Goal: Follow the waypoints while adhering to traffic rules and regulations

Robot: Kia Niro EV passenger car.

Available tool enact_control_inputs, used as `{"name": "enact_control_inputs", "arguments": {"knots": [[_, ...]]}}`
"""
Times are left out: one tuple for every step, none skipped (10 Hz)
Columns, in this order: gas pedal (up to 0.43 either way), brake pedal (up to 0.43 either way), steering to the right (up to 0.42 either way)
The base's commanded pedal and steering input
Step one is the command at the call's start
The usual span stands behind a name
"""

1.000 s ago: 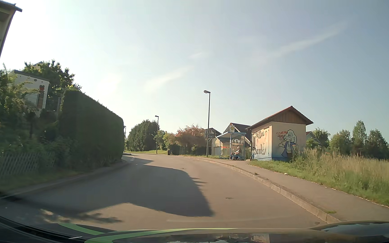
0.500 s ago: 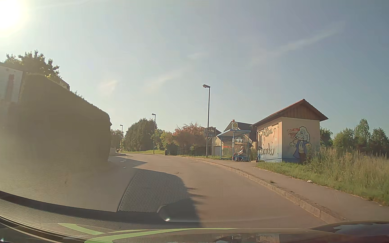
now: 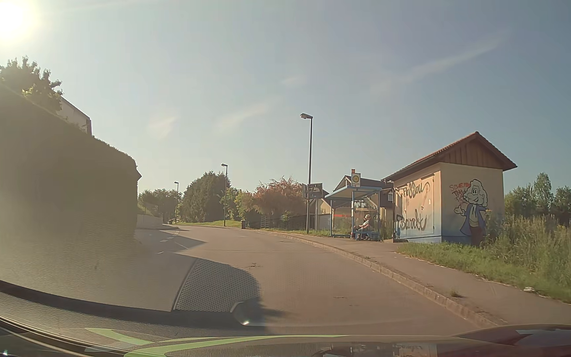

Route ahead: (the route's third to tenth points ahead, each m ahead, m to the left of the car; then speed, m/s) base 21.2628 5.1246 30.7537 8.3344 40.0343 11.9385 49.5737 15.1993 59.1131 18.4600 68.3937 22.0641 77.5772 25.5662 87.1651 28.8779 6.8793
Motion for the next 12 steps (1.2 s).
{"name": "enact_control_inputs", "arguments": {"knots": [[0.378,0.0,-0.026],[0.378,0.0,-0.028],[0.378,0.0,-0.029],[0.378,0.0,-0.031],[0.378,0.0,-0.037],[0.378,0.0,-0.044],[0.378,0.0,-0.049],[0.378,0.0,-0.05],[0.37,0.0,-0.05],[0.339,0.0,-0.05],[0.339,0.0,-0.05],[0.339,0.0,-0.05]]}}
